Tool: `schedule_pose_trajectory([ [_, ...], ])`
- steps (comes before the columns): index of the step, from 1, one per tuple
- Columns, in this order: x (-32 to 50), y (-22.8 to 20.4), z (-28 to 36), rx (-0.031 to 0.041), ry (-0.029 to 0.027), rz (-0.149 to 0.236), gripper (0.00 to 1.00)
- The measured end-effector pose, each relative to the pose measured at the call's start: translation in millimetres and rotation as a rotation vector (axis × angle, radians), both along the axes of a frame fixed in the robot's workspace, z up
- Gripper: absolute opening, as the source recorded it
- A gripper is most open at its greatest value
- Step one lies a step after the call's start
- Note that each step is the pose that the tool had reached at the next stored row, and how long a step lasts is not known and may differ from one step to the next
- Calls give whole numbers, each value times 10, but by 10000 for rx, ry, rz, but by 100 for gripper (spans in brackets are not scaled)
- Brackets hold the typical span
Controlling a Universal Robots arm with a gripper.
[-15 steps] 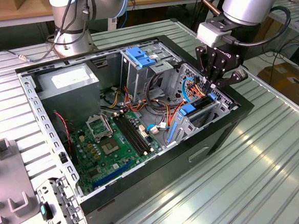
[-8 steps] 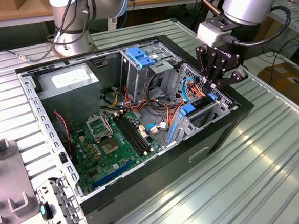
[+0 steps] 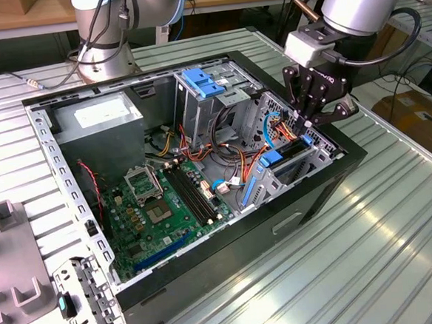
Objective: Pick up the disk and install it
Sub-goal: 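Insert the second disk wire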
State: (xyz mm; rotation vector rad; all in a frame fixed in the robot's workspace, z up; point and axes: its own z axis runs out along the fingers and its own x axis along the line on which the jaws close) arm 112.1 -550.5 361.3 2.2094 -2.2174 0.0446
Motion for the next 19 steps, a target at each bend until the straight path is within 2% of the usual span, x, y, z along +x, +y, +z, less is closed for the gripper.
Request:
schedule_pose_trajectory([
  [3, -20, 0, 0, 0, 0, 0, 11],
  [9, -109, 0, -1, 2, 0, 0, 11],
  [14, -117, 0, -1, 2, 0, 1, 11],
  [17, -118, 0, 68, 3, 0, 0, 11],
  [19, -118, 0, 162, 2, 0, 0, 11],
])
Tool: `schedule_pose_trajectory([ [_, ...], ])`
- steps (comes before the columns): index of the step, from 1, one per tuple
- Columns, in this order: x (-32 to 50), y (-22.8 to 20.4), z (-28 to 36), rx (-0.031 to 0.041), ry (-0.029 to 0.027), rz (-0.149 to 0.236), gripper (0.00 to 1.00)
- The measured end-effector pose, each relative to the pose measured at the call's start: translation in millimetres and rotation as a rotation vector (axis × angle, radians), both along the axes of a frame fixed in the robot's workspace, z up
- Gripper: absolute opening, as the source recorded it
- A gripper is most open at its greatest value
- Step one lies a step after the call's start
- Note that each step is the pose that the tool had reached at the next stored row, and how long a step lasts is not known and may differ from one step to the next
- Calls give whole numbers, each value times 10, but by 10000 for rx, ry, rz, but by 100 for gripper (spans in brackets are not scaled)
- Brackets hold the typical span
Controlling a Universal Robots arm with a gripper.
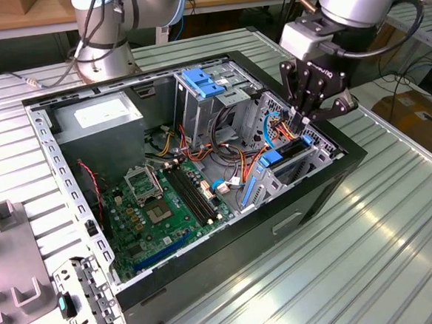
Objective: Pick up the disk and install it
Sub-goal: 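Insert the second disk wire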
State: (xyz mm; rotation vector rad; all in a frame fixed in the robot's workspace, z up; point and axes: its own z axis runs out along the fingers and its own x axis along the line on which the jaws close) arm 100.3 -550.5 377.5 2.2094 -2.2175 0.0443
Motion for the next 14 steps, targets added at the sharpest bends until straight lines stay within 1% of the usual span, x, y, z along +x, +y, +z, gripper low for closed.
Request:
schedule_pose_trajectory([
  [2, 0, 0, 57, 0, 0, -1, 11],
  [3, 1, 0, 107, -1, 0, -1, 11],
  [5, 1, 0, 180, -1, 0, 0, 11],
  [6, 2, 0, 202, 0, 0, 0, 11],
  [7, 3, 0, 208, 0, 3, 1, 11],
  [8, 5, 11, 209, -29, 19, 0, 11],
  [10, 6, 52, 211, -73, 43, 0, 11],
  [12, 17, 152, 210, -133, 112, 1, 11],
  [13, 24, 181, 211, -155, 140, 1, 11],
  [14, 37, 219, 209, -176, 184, 1, 11],
])
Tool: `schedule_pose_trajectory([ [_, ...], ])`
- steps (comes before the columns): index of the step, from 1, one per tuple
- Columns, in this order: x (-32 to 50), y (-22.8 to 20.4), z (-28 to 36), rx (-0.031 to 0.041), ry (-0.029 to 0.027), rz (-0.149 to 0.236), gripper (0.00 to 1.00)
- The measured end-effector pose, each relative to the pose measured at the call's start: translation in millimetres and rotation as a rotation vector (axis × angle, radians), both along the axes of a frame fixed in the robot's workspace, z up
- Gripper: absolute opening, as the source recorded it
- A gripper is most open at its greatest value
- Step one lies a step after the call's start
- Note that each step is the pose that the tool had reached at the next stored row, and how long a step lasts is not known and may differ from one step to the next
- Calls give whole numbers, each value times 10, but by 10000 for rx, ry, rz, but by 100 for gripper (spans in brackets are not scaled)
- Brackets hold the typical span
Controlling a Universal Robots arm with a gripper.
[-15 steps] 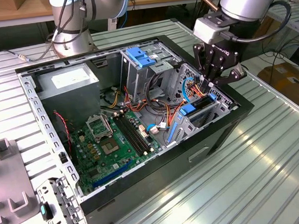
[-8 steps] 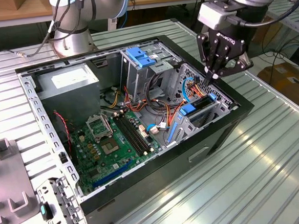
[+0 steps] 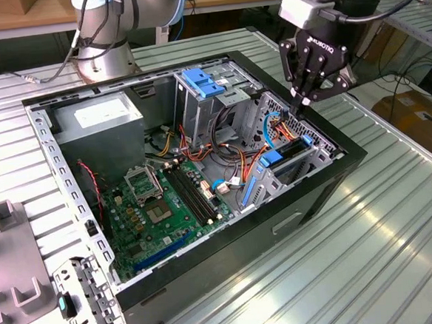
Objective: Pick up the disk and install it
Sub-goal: 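Insert the second disk wire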
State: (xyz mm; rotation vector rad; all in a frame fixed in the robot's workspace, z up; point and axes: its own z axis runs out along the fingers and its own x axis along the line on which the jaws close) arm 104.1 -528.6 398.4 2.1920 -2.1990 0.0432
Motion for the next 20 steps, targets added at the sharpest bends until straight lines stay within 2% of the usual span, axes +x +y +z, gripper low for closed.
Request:
schedule_pose_trajectory([
  [3, 24, 99, -10, -83, 126, 0, 11],
  [5, 27, 175, -24, -169, 189, -1, 11],
  [8, 37, 285, -46, -366, 291, -2, 11],
  [9, 38, 306, -52, -429, 317, -3, 11],
  [11, 39, 334, -65, -584, 392, -3, 11],
  [12, 38, 335, -72, -624, 432, -3, 11],
  [20, 39, 335, -72, -639, 442, -3, 11],
])
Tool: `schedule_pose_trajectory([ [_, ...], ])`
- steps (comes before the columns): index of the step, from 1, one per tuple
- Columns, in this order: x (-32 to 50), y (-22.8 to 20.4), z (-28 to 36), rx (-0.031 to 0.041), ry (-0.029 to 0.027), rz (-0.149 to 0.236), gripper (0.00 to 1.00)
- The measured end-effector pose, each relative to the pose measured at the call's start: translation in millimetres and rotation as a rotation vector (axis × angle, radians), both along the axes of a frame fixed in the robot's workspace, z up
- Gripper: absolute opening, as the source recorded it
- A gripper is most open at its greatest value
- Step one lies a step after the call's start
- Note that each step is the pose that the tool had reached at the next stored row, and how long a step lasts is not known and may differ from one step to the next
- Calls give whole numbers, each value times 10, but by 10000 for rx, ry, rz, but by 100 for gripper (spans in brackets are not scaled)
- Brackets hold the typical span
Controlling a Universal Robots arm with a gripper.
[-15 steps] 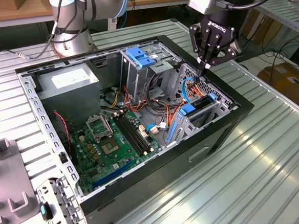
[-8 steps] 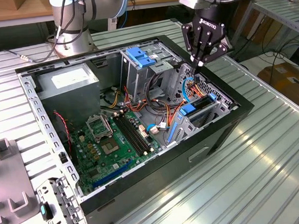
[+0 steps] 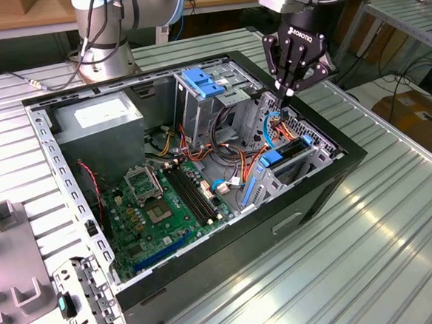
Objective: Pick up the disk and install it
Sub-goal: 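Insert the second disk wire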
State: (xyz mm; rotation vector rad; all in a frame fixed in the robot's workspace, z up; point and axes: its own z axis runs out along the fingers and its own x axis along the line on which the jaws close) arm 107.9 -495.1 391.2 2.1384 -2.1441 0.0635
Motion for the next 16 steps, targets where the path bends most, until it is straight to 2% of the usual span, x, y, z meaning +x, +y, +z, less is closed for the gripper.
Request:
schedule_pose_trajectory([
  [5, 0, 0, 0, -3, 0, 0, 11],
  [7, -1, 1, -1, -30, 0, 1, 11],
  [8, -2, 0, 0, -74, 0, 1, 11],
  [9, -2, 1, 1, -138, 0, 1, 11],
  [10, 1, 15, -1, -413, 0, 1, 11],
  [11, 12, 32, -5, -589, 0, -1, 11],
  [12, 28, 49, -11, -665, 1, -1, 11],
  [15, 74, 115, -45, -793, 6, 1, 11],
  [16, 74, 127, -54, -830, 7, 0, 18],
])
